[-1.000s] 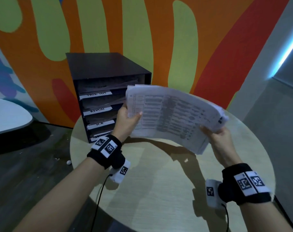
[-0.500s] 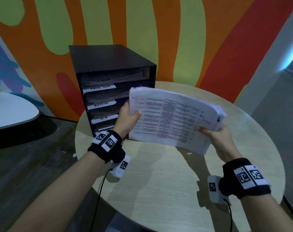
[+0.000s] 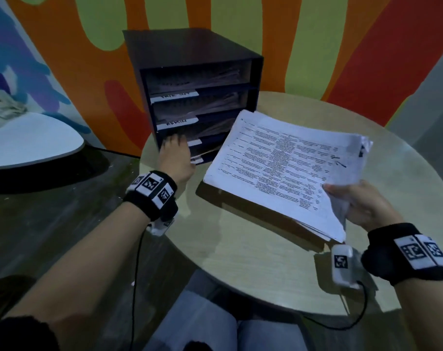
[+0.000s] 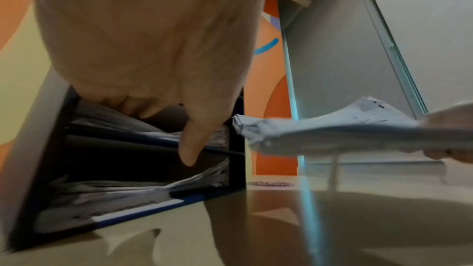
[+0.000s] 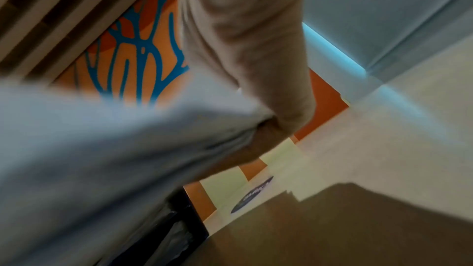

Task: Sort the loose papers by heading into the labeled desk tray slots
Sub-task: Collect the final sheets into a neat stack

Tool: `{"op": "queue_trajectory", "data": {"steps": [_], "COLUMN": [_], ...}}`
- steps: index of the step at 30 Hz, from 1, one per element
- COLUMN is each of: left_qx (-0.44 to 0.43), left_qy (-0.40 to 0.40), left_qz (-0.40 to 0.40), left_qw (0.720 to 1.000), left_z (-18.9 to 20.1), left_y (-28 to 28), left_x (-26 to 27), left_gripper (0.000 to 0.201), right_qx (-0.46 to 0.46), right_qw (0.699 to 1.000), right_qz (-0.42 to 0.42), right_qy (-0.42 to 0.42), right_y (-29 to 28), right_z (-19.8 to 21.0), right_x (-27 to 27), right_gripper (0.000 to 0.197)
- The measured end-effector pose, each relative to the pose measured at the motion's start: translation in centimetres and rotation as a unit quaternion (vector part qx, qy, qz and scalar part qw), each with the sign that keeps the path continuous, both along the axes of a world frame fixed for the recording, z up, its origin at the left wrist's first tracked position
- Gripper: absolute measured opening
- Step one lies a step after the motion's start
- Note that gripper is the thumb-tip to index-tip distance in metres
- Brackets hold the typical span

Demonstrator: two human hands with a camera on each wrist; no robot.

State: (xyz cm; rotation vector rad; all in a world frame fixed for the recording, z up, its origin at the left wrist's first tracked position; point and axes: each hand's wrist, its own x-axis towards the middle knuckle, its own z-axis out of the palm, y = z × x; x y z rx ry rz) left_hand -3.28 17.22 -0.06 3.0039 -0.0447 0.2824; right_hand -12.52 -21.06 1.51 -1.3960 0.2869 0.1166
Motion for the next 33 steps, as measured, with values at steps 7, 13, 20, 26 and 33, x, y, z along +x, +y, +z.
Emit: {"op": "queue_trajectory", "data": {"steps": [7,13,20,26,33], "left_qx": [0.133,-0.098,-0.196,-0.117,-0.174], "left_qy": [0.011,-0.106,-0.435,-0.359,-0.354], "left_qz": [-0.012,-0.046,-0.067,-0.019,-0.068], "left_qw": [0.991,0.988,0.876,0.926,0.917], "left_z": [-1.0,1.6,8.5,12.0,10.7], "left_y": [0.2,1.6,4.7,5.4,6.2], "left_x": [0.0,-1.4,-3.1,0.1,3.1], "left_gripper": [0.091,0.033,0.032,0.056,0.04], "right_qx": [0.049,0.05,0.029,0.066,0.101], "right_qw": [0.988,0.981,0.98,0.981,0.984], "right_qz": [0.078,0.066,0.026,-0.023,-0.071], "right_qy": [0.122,0.177,0.195,0.182,0.125], "right_y": [2.2,4.2,5.9,9.5,14.9], "right_z": [0.4,1.8,1.8,0.9,0.7], "right_x": [-0.8,0.0,2.9,3.8,4.6], "right_gripper": [0.044,0.024,0.051,0.021,0.029]}}
